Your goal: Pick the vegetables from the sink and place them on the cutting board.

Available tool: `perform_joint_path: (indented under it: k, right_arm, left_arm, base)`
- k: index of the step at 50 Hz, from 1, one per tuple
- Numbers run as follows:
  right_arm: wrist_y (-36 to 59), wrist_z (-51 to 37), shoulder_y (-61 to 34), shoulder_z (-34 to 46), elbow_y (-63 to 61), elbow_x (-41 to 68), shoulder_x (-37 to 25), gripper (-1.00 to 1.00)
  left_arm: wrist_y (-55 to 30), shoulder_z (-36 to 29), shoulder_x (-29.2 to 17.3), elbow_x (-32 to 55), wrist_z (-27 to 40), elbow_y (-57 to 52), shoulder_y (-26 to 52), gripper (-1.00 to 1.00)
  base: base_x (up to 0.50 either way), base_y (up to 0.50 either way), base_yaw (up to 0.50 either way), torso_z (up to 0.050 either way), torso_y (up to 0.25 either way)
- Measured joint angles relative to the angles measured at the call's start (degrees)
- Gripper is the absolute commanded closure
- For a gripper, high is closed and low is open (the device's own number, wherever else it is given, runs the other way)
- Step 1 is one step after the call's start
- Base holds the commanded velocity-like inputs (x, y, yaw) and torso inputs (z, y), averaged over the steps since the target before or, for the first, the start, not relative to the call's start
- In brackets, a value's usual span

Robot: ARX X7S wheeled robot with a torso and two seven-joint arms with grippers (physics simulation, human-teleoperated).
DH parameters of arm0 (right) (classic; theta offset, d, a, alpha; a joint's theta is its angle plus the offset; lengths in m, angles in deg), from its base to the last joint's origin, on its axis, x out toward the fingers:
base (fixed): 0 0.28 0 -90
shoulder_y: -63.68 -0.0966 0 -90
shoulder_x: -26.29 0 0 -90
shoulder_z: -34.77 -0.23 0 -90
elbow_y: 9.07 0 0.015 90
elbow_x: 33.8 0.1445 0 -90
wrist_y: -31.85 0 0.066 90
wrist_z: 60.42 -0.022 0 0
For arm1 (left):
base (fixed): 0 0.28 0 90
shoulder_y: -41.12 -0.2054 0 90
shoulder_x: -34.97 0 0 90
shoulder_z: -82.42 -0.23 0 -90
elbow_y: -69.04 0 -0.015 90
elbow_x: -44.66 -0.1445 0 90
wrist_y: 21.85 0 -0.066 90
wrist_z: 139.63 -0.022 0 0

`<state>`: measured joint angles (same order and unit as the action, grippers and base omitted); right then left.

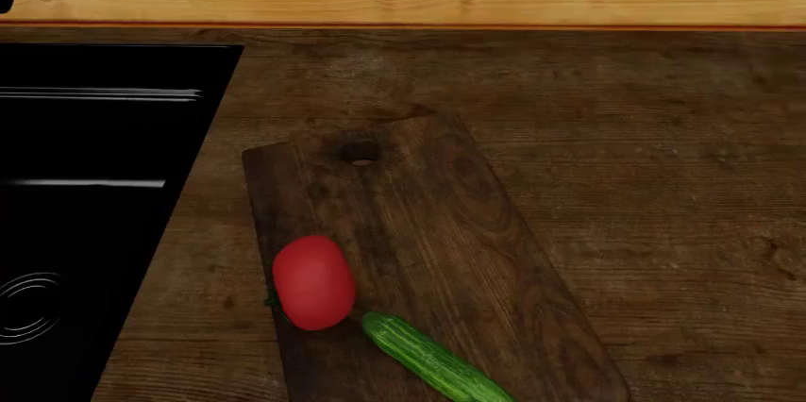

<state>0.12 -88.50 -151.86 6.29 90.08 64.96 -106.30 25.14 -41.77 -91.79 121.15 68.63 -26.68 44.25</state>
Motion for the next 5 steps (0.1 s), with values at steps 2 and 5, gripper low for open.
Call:
perform_joint_path:
  k: [2,5]
  right_arm:
    - [0.04,0.06,-0.80,-0.32,0.39,-0.24,0.21,-1.00]
    - [0.15,0.20,-1.87,-0.74,0.90,-0.63,0.52,-1.00]
  left_arm:
    - [0.08,0.34,0.00,0.09,0.06,0.03,0.59,-1.00]
    - [0.20,0.81,-0.07,0.18,0.13,0.08,1.41,-1.00]
  base:
    - [0.00,0.00,0.00,0.000,0.000]
    - [0.00,0.00,0.00,0.000,0.000]
